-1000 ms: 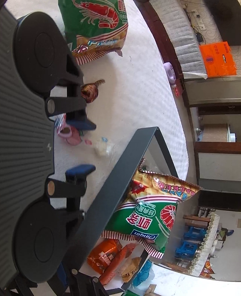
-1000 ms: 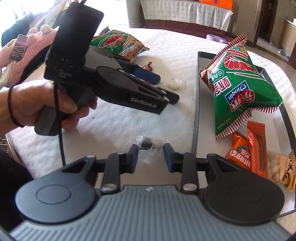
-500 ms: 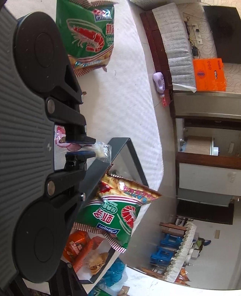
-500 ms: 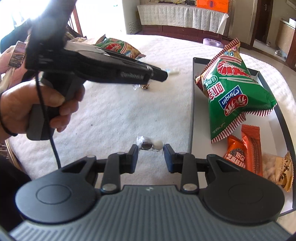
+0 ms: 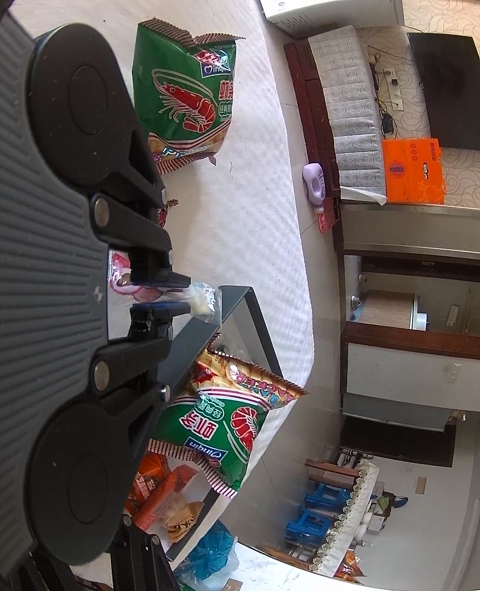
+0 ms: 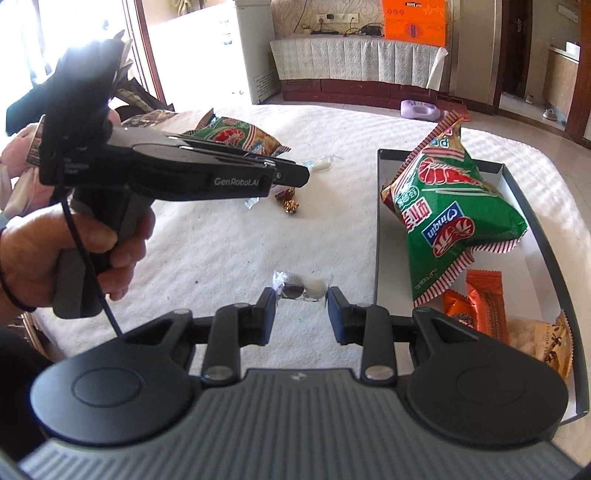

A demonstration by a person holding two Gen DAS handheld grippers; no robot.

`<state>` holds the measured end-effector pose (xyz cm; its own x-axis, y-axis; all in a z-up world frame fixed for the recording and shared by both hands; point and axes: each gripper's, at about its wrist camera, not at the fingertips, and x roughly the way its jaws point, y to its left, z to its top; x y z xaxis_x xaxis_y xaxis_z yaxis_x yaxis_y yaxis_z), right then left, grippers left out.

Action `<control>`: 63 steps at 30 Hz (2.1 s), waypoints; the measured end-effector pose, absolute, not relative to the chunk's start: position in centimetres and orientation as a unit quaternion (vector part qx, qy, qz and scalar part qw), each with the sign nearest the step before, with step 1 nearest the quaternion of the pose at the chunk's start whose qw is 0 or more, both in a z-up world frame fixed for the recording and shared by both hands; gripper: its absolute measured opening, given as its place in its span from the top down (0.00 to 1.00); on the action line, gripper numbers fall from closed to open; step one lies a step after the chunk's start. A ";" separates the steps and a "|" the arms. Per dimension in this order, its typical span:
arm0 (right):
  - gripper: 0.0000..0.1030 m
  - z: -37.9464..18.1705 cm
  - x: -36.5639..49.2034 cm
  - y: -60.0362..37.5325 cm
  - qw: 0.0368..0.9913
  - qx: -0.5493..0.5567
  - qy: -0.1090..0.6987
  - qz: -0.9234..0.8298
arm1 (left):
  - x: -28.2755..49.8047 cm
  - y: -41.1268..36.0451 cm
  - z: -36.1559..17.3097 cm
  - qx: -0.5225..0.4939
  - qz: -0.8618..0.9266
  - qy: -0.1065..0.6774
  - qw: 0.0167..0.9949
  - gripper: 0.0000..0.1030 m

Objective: Organize snacks
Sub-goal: 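Carry clear candy with right tool while left tool carries pink candy to box, then open both tools to drop the two small candies into the box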

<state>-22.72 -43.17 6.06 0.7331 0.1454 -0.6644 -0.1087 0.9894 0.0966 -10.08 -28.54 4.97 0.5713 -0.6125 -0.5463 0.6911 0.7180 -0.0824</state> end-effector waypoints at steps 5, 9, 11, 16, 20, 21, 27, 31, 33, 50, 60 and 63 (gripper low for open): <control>0.67 6.8 -23.8 -43.6 0.937 0.025 0.343 0.056 | -11.2 -28.9 5.6 0.070 -0.367 0.277 0.885 0.91; 0.67 7.3 -25.1 -44.5 0.941 0.033 0.333 0.041 | -12.3 -29.4 6.3 0.070 -0.373 0.269 0.885 0.91; 0.67 7.4 -25.6 -45.0 0.943 0.034 0.331 0.032 | -12.8 -29.8 6.5 0.071 -0.377 0.267 0.884 0.91; 0.67 7.5 -27.3 -46.3 0.945 0.043 0.323 0.014 | -13.8 -30.8 6.8 0.073 -0.389 0.263 0.880 0.91; 0.67 7.9 -28.2 -47.2 0.948 0.050 0.315 -0.001 | -14.7 -31.7 7.2 0.065 -0.400 0.261 0.876 0.91; 0.67 7.9 -28.4 -47.4 0.948 0.052 0.314 -0.005 | -15.0 -31.9 7.3 0.064 -0.404 0.260 0.875 0.91; 0.67 7.7 -29.1 -49.2 0.946 0.062 0.316 -0.035 | -17.0 -33.9 7.5 0.062 -0.430 0.256 0.864 0.91; 0.67 7.5 -29.6 -50.0 0.946 0.064 0.315 -0.051 | -18.3 -35.3 7.3 0.067 -0.445 0.257 0.855 0.91; 0.67 7.4 -29.8 -50.3 0.945 0.061 0.315 -0.059 | -18.8 -36.0 7.1 0.073 -0.450 0.259 0.851 0.91; 0.67 7.3 -30.0 -51.3 0.942 0.061 0.318 -0.087 | -19.5 -38.8 5.8 0.070 -0.437 0.276 0.853 0.91; 0.67 7.0 -29.9 -51.4 0.940 0.055 0.324 -0.090 | -19.0 -39.9 4.4 0.071 -0.434 0.298 0.847 0.90; 0.67 6.8 -29.8 -51.3 0.939 0.050 0.327 -0.091 | -18.7 -40.3 3.9 0.074 -0.434 0.307 0.844 0.90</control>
